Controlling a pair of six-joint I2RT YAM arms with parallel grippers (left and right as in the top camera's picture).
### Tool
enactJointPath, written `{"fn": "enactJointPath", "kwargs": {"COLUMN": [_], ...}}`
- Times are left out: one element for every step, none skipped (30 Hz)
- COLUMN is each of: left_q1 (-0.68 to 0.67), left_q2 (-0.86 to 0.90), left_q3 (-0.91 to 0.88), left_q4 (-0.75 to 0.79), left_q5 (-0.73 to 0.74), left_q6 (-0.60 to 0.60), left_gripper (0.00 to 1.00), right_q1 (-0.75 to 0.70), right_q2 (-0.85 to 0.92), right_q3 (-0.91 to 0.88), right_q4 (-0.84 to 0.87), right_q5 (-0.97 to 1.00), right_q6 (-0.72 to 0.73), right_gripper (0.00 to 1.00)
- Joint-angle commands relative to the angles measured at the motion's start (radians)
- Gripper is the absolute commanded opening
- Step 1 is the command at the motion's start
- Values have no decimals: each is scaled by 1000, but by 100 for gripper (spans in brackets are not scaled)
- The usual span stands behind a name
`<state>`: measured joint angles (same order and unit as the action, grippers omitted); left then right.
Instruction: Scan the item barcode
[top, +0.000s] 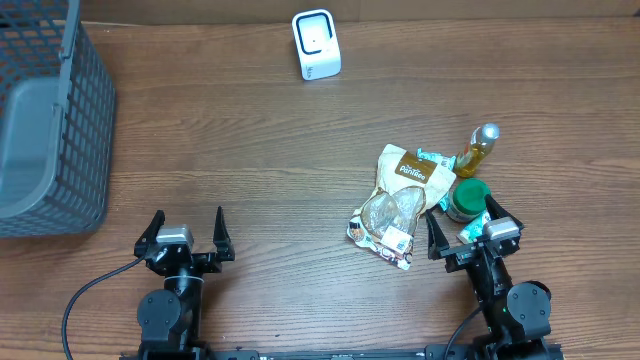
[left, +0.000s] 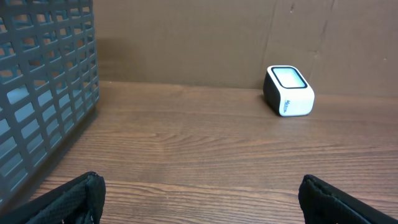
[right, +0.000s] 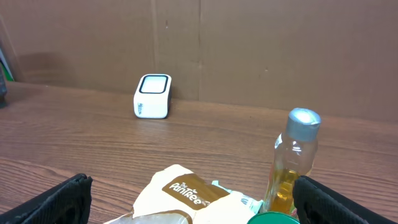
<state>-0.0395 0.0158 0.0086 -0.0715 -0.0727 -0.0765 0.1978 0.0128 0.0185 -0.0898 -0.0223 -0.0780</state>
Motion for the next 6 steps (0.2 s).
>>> {"fn": "enactJointPath", "kwargs": {"left_q1": [-5,-5,-5,-5,-5,-5], "left_q2": [-11,-11,-11,-11,-11,-11], "left_q3": [-4,-4,-4,-4,-4,-4], "left_q4": [3,3,3,3,3,3], "left_q5": [-13,-13,-13,-13,-13,-13], "left_q6": [-13,-13,-13,-13,-13,-13], "left_gripper": [100,100,99,100,100,99], "right_q1": [-3,-3,-3,-3,-3,-3], "right_q2": [-10,-10,-10,-10,-10,-10], "right_q3": [-10,-10,-10,-10,-10,-10], "right_q4": [6,6,6,6,6,6], "right_q5": [-6,-6,-6,-6,-6,-6], "right_q6": [-1,-1,-1,-1,-1,-1], "right_gripper": [100,100,100,100,100,100]}}
